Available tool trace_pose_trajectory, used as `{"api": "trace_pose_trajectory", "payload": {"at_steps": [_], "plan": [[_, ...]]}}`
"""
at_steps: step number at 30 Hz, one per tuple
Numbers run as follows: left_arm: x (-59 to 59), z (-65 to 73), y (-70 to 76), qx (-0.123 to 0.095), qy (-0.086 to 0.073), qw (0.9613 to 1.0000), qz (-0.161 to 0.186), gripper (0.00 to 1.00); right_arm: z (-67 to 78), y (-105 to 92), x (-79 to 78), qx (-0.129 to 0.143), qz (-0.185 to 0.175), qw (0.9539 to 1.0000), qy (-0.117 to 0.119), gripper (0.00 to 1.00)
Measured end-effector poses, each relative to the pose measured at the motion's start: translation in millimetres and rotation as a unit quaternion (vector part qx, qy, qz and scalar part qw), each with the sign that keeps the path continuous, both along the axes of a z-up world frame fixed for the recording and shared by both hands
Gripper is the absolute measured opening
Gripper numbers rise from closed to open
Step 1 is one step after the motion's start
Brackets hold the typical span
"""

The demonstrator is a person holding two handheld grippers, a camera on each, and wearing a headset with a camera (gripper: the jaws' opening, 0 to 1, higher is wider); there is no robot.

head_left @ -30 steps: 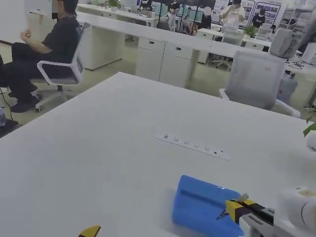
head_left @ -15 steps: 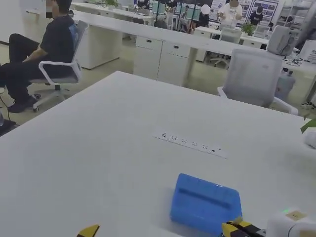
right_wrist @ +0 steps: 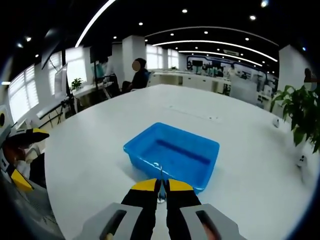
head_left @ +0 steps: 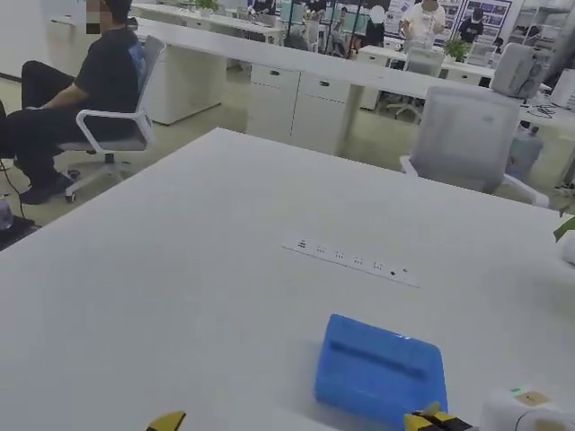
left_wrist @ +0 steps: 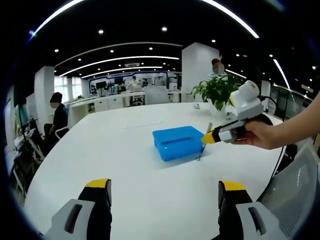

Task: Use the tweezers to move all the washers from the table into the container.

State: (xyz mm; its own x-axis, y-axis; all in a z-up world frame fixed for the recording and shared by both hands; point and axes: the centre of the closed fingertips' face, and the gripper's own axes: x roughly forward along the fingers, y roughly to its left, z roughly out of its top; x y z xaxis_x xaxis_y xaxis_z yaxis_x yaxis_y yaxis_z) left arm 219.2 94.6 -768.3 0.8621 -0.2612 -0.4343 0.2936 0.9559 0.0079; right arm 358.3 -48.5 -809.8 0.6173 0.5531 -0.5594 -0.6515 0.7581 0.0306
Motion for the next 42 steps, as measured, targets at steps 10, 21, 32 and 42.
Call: {"api": "trace_pose_trajectory", "payload": {"at_steps": [10,21,32,42], "plan": [[0.1,-0.8,0.6,0.000,0.002,1.0000,0.001,0.90,-3.1,-1.4,3.9,-0.003,-0.006,1.0000,-0.003,0.02],[0.1,-2.2,0.2,0.003,0.006,1.0000,0.000,0.90,-4.4,-0.3,3.4,-0.008,-0.004,1.0000,-0.003,0.02],[0.5,-1.4,1.0,0.004,0.002,1.0000,0.003,0.89,-7.3,6.5,-4.6,-0.048,0.032,0.9979,-0.030,0.00],[0.6,0.6,2.8,0.000,-0.004,1.0000,0.007,0.89,-6.5,7.6,0.5,-0.065,0.037,0.9968,-0.026,0.00]]}}
